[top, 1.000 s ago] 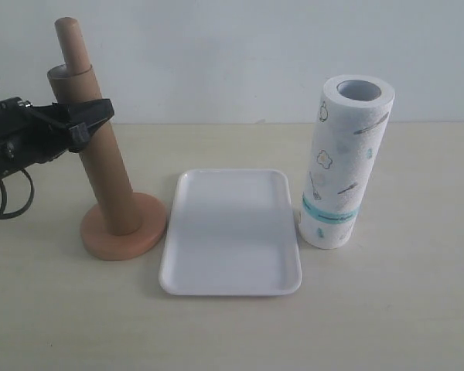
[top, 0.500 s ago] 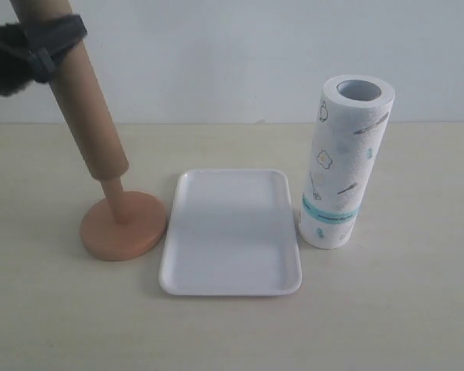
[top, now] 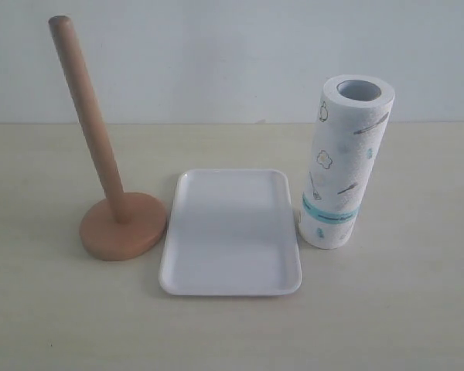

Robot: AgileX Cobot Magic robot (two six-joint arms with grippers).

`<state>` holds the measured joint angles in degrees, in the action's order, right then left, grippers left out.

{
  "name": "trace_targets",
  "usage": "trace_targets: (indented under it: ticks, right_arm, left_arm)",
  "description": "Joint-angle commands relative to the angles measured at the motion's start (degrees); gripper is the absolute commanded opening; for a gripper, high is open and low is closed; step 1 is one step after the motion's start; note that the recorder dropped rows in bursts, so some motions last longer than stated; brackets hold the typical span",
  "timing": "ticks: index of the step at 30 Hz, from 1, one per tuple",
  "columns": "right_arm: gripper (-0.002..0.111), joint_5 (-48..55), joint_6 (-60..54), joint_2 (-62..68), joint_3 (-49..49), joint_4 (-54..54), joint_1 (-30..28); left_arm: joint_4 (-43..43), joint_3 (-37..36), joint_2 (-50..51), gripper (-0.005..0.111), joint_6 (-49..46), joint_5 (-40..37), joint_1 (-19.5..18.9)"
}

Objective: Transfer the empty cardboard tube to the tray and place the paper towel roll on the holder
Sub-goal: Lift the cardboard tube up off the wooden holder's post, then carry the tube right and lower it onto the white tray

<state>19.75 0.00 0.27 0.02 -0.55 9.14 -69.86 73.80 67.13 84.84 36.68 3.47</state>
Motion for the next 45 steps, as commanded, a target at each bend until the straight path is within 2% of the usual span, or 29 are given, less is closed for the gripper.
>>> trace_targets:
  ticks: [1,6,9,12,14,17,22,25,27,28,30,33,35,36,37,39,45]
  right_arm:
    - [0.0,-0.63,0.0,-0.27,-0.02,-0.04,0.07]
    - [0.0,-0.63,0.0,-0.27,-0.02,-0.04,0.07]
    - [0.0,-0.63,0.0,-0.27,-0.02,-0.04,0.07]
    - [0.0,-0.63,0.0,-0.27,-0.02,-0.04,0.07]
    - [0.0,-0.63,0.0,-0.27,-0.02,-0.04,0.07]
    - [0.0,-0.63,0.0,-0.27,-0.02,-0.04,0.07]
    - [0.0,-0.63,0.0,-0.27,-0.02,-0.04,0.07]
    - [0.0,-0.63,0.0,-0.27,-0.02,-0.04,0.07]
    - [0.0,-0.63,0.0,-0.27,-0.02,-0.04,0.07]
    - [0.0,-0.63,0.0,-0.27,-0.02,-0.04,0.07]
    - [0.0,-0.63,0.0,-0.27,-0.02,-0.04,0.07]
    - [0.0,-0.63,0.0,-0.27,-0.02,-0.04,0.07]
    - [0.0,-0.63,0.0,-0.27,-0.02,-0.04,0.07]
    - [0.0,-0.63,0.0,-0.27,-0.02,-0.04,0.07]
    - [0.0,-0.63,0.0,-0.27,-0.02,-0.04,0.07]
    - [0.0,-0.63,0.0,-0.27,-0.02,-0.04,0.07]
    - [0.0,-0.63,0.0,-0.27,-0.02,-0.04,0.07]
  left_arm:
    - [-16.91,9.02,-0.27,0.004,16.97,4.41,0.07]
    - [-25.69,11.54,-0.5,0.004,19.98,12.93,1.7]
    - [-30.09,11.54,-0.39,0.004,23.6,17.13,4.58]
    - [-30.09,10.53,0.12,0.004,25.1,25.38,7.74]
    - [-30.09,8.4,0.24,0.004,25.1,27.89,10.18]
    - [-30.09,3.84,0.12,0.004,24.58,26.05,13.3]
    - [-30.09,-7.06,0.12,0.004,20.93,17.96,16.15]
    - [-30.09,-16.28,0.12,0.004,17.41,8.41,18.69]
    - [-25.79,-21.9,0.12,0.004,11.96,0.96,20.61]
    - [-20.72,-25.35,0.24,0.004,7.29,-2.85,21.82]
    - [-6.64,-31.37,1.44,0.004,-4.29,-7.37,23.83]
    - [16.54,-36.57,4.44,0.004,-18.36,-7.76,25.44]
    - [27.44,-36.73,6.92,0.004,-18.35,-10.13,25.85]
    - [28.75,-35.76,8.28,0.004,-16.11,-12.46,25.85]
    - [27.22,-34.2,9.6,0.004,-12.96,-15.19,25.85]
    - [18.87,-30.86,12.09,0.004,-2.73,-18.3,25.85]
    - [-19.44,-17.99,19.31,0.004,35.82,-18.53,25.85]
